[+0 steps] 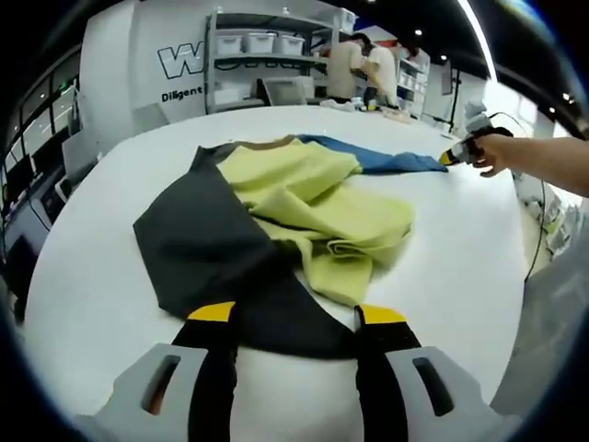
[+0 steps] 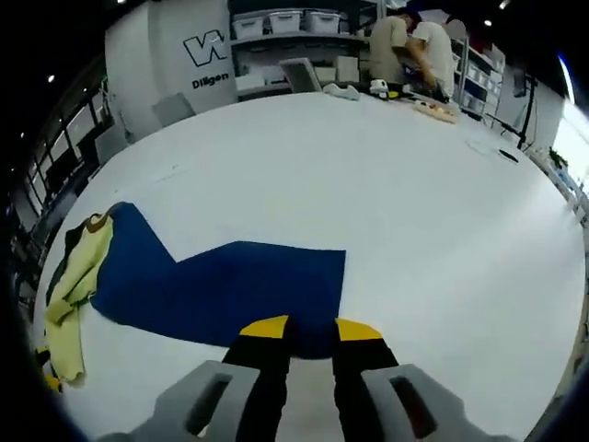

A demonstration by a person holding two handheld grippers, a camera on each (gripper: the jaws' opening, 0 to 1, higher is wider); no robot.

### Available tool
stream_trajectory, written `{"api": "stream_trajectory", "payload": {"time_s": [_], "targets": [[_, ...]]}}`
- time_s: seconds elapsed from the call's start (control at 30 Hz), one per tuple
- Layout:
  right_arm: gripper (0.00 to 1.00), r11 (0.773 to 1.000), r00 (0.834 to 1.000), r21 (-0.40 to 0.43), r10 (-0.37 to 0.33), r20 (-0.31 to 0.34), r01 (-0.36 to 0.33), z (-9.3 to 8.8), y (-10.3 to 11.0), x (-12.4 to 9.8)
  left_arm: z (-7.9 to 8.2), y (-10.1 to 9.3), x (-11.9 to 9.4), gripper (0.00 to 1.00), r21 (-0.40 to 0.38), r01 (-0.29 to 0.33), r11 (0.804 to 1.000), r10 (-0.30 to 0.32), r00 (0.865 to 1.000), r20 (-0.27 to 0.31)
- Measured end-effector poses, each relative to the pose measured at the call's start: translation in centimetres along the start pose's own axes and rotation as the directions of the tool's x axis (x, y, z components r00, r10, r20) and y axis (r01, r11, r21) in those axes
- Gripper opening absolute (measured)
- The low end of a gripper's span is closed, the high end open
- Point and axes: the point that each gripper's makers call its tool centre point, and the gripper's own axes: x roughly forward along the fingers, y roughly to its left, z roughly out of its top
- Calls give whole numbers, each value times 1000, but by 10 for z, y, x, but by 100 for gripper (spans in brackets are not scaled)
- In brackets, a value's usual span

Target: Fold the garment on the visible template until the final outline fits inside the template.

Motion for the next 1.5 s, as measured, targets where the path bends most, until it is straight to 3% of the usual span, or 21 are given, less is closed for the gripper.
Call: {"api": "stream_trajectory", "payload": {"time_s": [0.03,0.13,0.23,0.37,0.43,0.57,0.73,0.87,0.9,1.07,1.27,1.43,1.5], "targets": [[11,1000,999,-3,-6,-31,6,-6,0,0,0,0,0,46,-2,-1,1000,1,1000,1],[10,1000,1000,-8,-14,-14,14,-4,-1,0,0,0,0,46,-3,-2,1000,2,1000,1],[0,997,999,-65,-40,-17,39,-6,-7,0,0,0,0,46,-2,-4,1000,4,1000,1],[0,998,1000,-61,-27,1,27,-7,-7,-4,-1,0,0,46,4,-5,1000,5,1000,-1],[0,999,998,-48,-19,58,21,0,-6,-10,-1,0,0,46,5,-5,1000,5,1000,-1],[0,998,990,-57,-7,142,15,16,-4,-44,-1,0,0,46,2,-4,1000,4,1000,-7],[0,997,986,-66,-14,164,26,16,-2,-77,-2,-1,0,46,2,-4,1000,4,1000,-12],[0,995,988,-91,-22,153,36,-1,5,-93,-1,-2,-1,46,-2,-1,1000,1,1000,-16],[0,995,992,-93,-21,126,33,-12,8,-95,-1,-2,-1,46,-2,-1,1000,1,1000,-17],[0,988,997,-142,-53,58,60,-45,10,-89,-2,-3,-1,47,-1,1,1000,-1,1000,-20],[0,994,996,-92,-56,-66,50,-79,-1,-77,-1,-4,-2,46,-6,5,1000,-5,1000,-24],[0,995,997,-58,-82,3,82,-68,-12,-88,-1,-3,-2,46,-7,5,1000,-5,1000,-25],[1,996,994,-37,-80,79,83,-47,-16,-94,-1,-3,-2,46,-7,5,1000,-5,1000,-25]]}}
